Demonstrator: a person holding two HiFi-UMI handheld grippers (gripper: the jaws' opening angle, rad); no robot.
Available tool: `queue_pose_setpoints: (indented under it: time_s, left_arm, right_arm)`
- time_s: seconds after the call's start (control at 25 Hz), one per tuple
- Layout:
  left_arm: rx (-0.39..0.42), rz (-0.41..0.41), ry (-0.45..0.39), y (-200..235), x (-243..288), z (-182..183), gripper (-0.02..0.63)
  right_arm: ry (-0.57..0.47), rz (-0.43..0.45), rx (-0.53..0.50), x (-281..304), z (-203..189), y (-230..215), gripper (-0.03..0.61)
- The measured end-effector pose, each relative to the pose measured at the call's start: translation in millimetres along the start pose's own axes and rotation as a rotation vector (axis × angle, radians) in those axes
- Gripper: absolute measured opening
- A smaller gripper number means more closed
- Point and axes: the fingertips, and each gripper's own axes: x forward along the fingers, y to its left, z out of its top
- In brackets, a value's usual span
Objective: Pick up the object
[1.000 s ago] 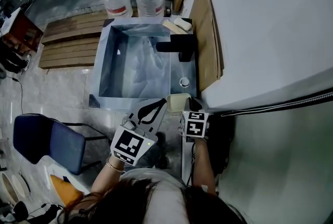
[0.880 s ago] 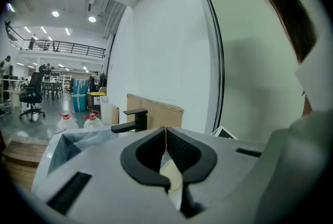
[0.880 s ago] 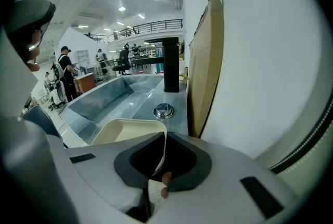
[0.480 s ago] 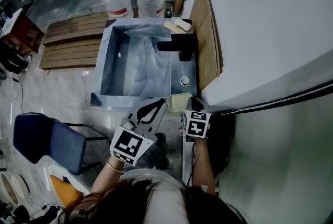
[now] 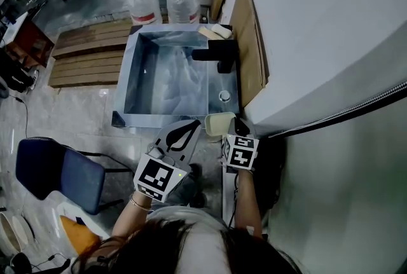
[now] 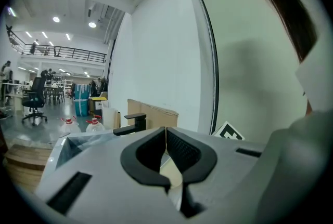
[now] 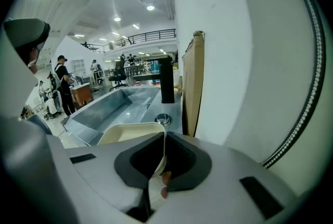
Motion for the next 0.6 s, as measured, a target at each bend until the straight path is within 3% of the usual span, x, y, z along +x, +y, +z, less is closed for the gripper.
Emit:
queue_pose_setpoints:
  time_s: [0.6]
  left_arm:
    - [0.040, 0.020, -0.053, -21, -35, 14, 0.009]
  right_arm:
    - [-0.110, 0.003, 0.013, -52, 25, 8, 0.032]
